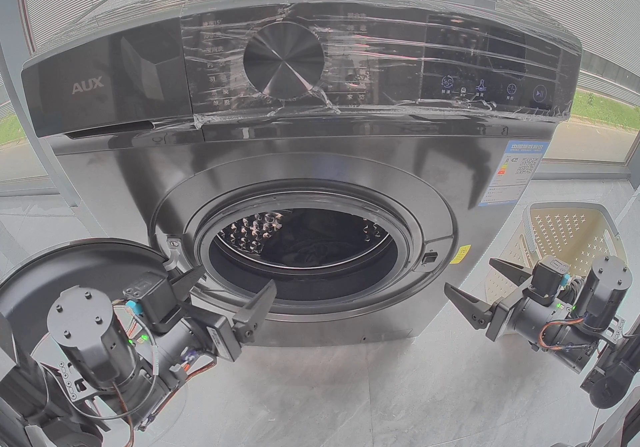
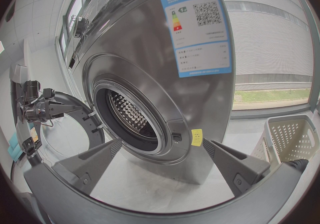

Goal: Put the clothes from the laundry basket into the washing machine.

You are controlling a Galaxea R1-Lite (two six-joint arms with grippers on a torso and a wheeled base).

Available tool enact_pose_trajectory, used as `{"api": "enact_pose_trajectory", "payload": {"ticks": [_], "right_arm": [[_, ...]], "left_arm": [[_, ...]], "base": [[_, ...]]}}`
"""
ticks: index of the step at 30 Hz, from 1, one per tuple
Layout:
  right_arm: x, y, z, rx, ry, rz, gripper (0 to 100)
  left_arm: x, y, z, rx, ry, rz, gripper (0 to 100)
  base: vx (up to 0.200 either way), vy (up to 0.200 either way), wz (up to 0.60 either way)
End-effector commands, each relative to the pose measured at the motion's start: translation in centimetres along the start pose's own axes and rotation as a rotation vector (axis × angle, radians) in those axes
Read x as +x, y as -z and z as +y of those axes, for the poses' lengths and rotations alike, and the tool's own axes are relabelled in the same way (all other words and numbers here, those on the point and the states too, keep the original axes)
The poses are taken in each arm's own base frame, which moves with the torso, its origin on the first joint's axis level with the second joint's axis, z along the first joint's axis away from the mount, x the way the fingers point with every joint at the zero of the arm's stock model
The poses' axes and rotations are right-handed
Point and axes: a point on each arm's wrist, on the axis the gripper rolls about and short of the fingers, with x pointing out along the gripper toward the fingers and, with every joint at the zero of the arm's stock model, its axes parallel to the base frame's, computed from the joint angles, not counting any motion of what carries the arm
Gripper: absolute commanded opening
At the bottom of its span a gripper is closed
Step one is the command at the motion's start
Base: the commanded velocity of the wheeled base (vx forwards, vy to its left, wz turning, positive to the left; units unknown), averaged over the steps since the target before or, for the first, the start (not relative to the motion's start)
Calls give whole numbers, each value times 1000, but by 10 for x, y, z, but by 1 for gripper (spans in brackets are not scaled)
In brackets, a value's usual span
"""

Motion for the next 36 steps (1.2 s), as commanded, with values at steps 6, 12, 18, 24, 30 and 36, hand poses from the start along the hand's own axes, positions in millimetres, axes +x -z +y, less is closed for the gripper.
{"api": "enact_pose_trajectory", "payload": {"ticks": [6, 12, 18, 24, 30, 36], "right_arm": [[-22, -6, -19, 0, 77, -26, 100], [-32, -2, -26, -6, 100, -1, 100], [-47, -15, -24, -14, 109, -66, 100], [-78, -18, -19, -61, 112, -1, 100], [-120, -15, -14, -59, 163, 37, 100], [-165, -12, -12, -64, 285, -52, 100]], "left_arm": [[-39, -15, 14, 65, -13, -73, 100], [-56, -19, 20, 73, -14, -96, 100], [-67, -24, 41, 107, -127, -129, 100], [-89, -34, 49, 133, -149, -175, 100], [-118, -31, 55, 132, -138, -136, 100], [-153, -18, 65, 143, -140, -83, 100]], "base": [[-200, 0, 0], [-200, 0, 0], [-200, 0, 0], [-200, 0, 0], [-133, 0, 0], [0, 0, 0]]}}
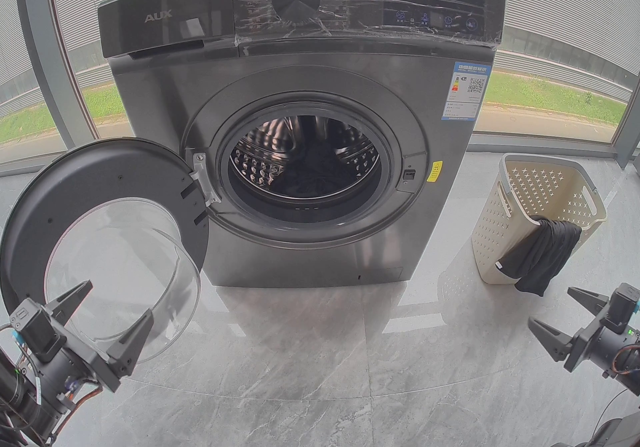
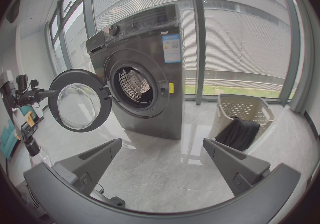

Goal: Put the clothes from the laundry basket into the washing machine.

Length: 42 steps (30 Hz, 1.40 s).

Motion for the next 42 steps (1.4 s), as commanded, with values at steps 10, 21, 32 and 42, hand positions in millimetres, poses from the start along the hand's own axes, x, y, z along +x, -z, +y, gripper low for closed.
{"api": "enact_pose_trajectory", "payload": {"ticks": [10, 21, 32, 42], "right_arm": [[-96, 30, -5, 16, 240, -255, 100], [-119, 73, 5, 6, 385, -247, 100], [-118, 72, 7, 41, 232, -248, 100], [-116, 78, 5, 16, 325, -190, 100]], "left_arm": [[-80, 27, 32, -97, -133, -66, 100], [-109, 60, 33, -88, -329, -33, 100], [-114, 65, 26, -27, -457, -51, 100], [-118, 73, 23, -40, -293, -49, 100]], "base": [[0, 0, 0], [0, 0, 0], [0, 0, 0], [0, 0, 0]]}}
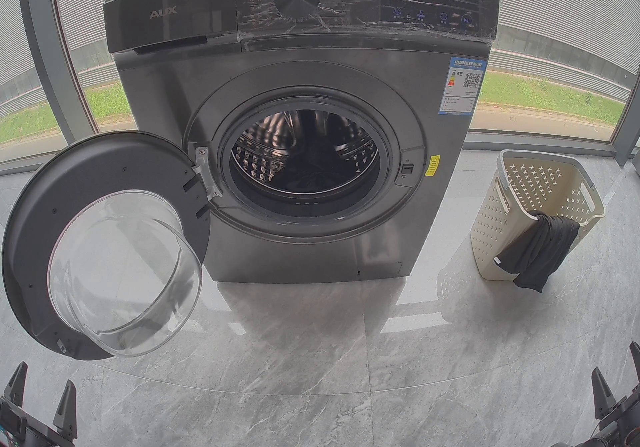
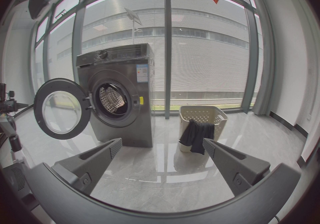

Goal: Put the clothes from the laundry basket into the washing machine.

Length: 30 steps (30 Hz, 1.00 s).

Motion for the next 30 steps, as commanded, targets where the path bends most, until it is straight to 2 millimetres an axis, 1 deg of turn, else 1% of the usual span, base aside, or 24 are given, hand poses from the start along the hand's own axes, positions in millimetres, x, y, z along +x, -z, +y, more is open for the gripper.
{"api": "enact_pose_trajectory", "payload": {"ticks": [1, 2, 7, 30], "right_arm": [[1, 6, 0, -3, -1, 29, 100], [1, 6, 0, -2, -9, 29, 100], [1, 6, 0, 5, -10, 24, 100], [1, 6, 0, 2, -10, 21, 100]], "left_arm": [[-2, 8, -1, 15, 108, -1, 100], [-2, 8, -2, 25, 127, 0, 100], [-2, 8, -1, -3, 98, -1, 100], [-2, 8, -1, -6, 97, -1, 100]], "base": [[0, 0, 0], [0, 0, 0], [0, 0, 0], [0, -200, 0]]}}
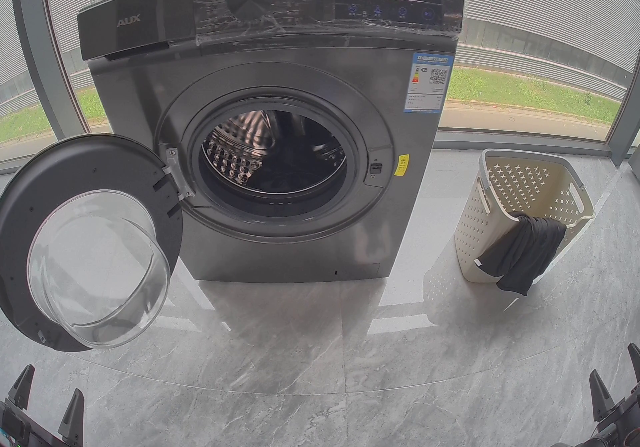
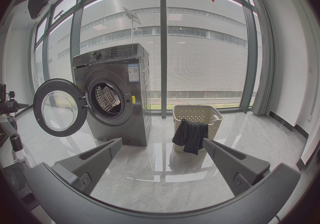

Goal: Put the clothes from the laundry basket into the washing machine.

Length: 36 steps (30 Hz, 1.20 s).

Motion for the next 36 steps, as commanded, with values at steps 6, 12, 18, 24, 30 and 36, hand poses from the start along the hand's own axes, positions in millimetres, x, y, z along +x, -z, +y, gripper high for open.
{"api": "enact_pose_trajectory", "payload": {"ticks": [6, 12, 18, 24, 30, 36], "right_arm": [[1, 5, 0, 0, 0, 14, 100], [1, 5, 0, 0, 0, 15, 100], [1, 5, 0, 0, 0, 14, 100], [1, 5, 0, 0, -2, 14, 100], [1, 5, 0, 0, 0, 14, 100], [1, 5, 0, 0, 0, 14, 100]], "left_arm": [[0, 5, 0, -1, -2, 5, 100], [0, 5, 0, 1, -2, 5, 100], [0, 5, 0, -1, -2, 5, 100], [0, 5, 0, -1, -3, 7, 100], [0, 5, 0, -1, -2, 5, 100], [0, 5, 0, 1, -2, 5, 100]], "base": [[0, -200, 0], [0, -200, 0], [0, -200, 0], [0, -200, 0], [0, -200, 0], [0, -200, 0]]}}
